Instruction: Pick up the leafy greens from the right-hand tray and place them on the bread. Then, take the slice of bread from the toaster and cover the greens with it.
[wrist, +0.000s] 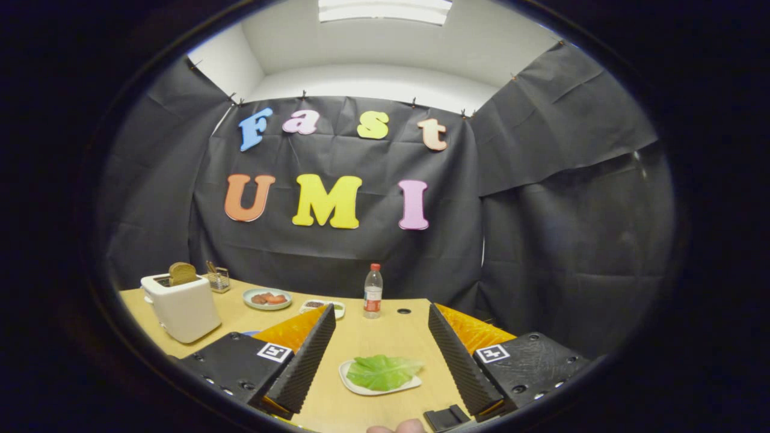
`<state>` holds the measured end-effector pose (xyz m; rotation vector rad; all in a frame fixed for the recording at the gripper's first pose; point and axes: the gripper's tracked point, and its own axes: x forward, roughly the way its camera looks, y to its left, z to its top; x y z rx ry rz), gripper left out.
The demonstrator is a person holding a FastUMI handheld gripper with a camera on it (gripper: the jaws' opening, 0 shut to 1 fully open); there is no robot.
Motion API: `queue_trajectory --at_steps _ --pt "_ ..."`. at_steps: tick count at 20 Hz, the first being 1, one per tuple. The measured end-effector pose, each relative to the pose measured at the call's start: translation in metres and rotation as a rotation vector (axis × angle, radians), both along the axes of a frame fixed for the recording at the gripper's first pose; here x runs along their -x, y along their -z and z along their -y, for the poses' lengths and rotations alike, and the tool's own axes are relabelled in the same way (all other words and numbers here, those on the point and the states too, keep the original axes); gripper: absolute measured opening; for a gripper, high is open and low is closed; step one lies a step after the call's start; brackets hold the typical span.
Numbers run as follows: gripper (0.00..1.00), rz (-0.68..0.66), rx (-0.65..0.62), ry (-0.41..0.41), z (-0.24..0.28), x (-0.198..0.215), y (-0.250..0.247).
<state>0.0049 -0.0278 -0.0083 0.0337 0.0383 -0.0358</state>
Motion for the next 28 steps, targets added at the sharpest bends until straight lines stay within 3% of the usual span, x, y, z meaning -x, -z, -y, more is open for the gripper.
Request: queue_trajectory --at_steps 15,22,28 --pt "0.96 -0.320 -0.245 0.001 0.051 -0.079 0.103" --pt "0.96 -0.566 -0.515 -0.007 0.048 -0.117 0.179" --pt "0.96 -0.620 -0.648 0.024 0.041 -0.145 0.213"
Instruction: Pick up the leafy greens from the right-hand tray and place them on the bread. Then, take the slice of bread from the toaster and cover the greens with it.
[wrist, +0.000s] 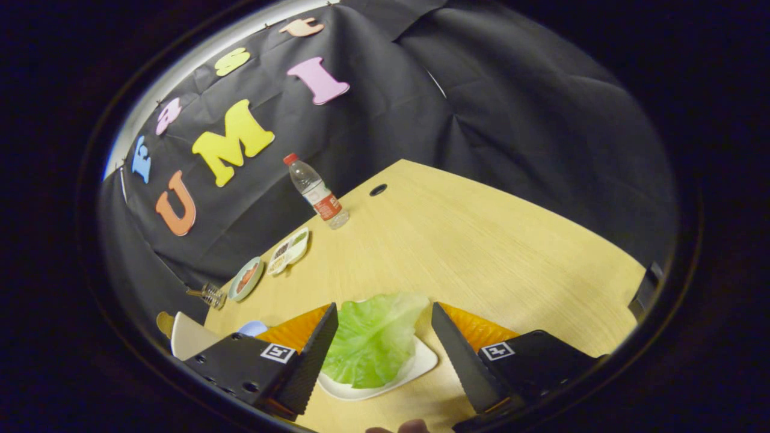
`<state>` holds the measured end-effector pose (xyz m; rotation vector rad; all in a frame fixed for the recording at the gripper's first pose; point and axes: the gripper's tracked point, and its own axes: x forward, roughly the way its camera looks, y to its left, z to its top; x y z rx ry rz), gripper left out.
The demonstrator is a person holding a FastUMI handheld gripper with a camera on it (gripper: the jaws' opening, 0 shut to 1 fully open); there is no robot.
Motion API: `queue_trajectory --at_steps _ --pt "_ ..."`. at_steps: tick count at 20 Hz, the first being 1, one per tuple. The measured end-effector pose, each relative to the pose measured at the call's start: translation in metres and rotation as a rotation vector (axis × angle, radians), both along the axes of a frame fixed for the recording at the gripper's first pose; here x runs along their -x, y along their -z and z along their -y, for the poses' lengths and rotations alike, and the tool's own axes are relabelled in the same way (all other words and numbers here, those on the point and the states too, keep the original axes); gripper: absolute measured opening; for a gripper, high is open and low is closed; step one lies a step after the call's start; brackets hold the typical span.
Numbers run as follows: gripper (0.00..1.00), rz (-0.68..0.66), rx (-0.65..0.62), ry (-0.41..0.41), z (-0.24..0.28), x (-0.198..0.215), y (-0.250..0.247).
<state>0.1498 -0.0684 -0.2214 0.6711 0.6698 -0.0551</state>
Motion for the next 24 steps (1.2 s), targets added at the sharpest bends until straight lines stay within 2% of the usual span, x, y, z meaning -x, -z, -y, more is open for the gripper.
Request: queue_trajectory --at_steps 10,14,17,19,24 --pt "0.96 -0.003 -0.178 0.060 -0.002 -0.024 0.014" --pt "0.70 -0.017 -0.187 0.062 0.007 -0.025 0.023" --pt "0.27 -0.038 -0.173 0.065 0.019 -0.021 0.030" --pt "0.02 -0.032 -0.177 0.057 0.011 -0.032 0.024" --pt "0.00 0.069 -0.157 0.036 0.009 -0.028 -0.011"
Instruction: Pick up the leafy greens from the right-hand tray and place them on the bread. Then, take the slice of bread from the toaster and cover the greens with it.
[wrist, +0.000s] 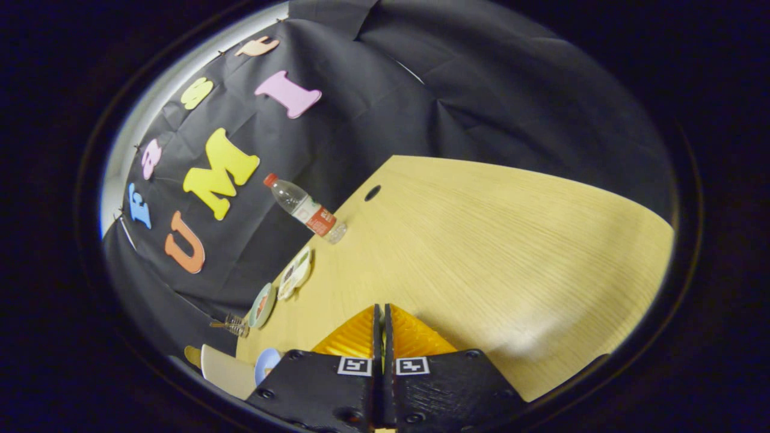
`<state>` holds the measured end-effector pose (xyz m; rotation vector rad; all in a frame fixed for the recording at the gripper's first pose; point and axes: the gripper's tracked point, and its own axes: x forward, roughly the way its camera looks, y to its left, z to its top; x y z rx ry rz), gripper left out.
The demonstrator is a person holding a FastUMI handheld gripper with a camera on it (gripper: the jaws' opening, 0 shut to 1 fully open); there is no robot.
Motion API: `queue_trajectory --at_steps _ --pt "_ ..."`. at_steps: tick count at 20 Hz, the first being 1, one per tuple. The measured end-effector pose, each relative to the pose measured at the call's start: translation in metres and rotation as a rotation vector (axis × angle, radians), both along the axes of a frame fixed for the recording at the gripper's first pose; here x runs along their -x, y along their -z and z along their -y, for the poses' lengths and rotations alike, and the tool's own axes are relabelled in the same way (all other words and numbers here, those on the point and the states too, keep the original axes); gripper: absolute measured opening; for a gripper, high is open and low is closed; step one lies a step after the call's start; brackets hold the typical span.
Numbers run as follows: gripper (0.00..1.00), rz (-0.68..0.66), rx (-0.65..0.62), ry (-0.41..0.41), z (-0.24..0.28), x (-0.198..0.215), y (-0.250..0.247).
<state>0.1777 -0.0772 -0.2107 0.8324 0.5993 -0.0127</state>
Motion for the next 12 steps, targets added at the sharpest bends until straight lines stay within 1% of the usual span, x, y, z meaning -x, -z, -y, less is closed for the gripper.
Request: queue_trajectory --at_steps 6,9,12 --pt "0.00 0.147 0.010 -0.022 -0.033 0.020 -0.079" --pt "0.00 0.208 0.005 -0.048 -0.064 0.031 -0.116" --pt "0.00 0.271 0.027 -0.090 -0.105 0.042 -0.144"
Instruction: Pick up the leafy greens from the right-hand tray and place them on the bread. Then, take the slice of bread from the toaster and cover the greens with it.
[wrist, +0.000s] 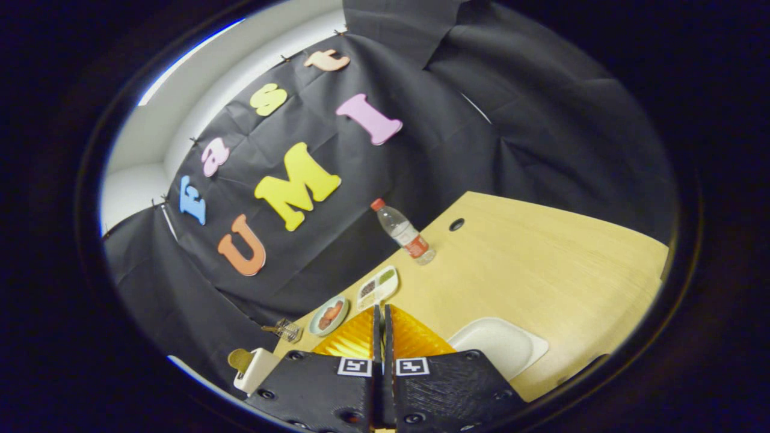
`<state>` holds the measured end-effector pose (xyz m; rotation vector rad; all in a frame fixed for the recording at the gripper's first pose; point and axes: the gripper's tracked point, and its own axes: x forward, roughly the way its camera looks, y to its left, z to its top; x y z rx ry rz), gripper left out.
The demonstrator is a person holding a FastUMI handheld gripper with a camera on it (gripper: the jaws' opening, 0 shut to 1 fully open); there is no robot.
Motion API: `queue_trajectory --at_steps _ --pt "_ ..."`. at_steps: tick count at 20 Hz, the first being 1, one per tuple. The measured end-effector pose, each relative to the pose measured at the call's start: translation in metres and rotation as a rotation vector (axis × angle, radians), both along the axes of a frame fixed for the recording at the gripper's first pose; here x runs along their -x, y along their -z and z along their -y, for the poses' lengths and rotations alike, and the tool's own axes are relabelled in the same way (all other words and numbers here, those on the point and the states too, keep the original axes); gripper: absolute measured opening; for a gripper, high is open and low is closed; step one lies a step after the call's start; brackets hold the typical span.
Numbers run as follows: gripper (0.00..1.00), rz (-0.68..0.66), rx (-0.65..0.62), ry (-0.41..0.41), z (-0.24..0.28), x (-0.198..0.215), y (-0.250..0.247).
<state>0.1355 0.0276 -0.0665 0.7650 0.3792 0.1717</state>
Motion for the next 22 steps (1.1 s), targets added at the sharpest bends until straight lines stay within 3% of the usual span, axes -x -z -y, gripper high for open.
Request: queue_trajectory --at_steps 6,13,17,22 --pt "0.00 0.082 -0.049 -0.120 -0.122 0.011 -0.029" --pt "0.00 0.035 -0.112 -0.196 -0.228 0.001 0.004" --pt "0.00 -0.014 -0.169 -0.174 -0.243 -0.003 0.031" --pt "0.00 -0.047 -0.130 -0.074 -0.205 -0.013 0.060"
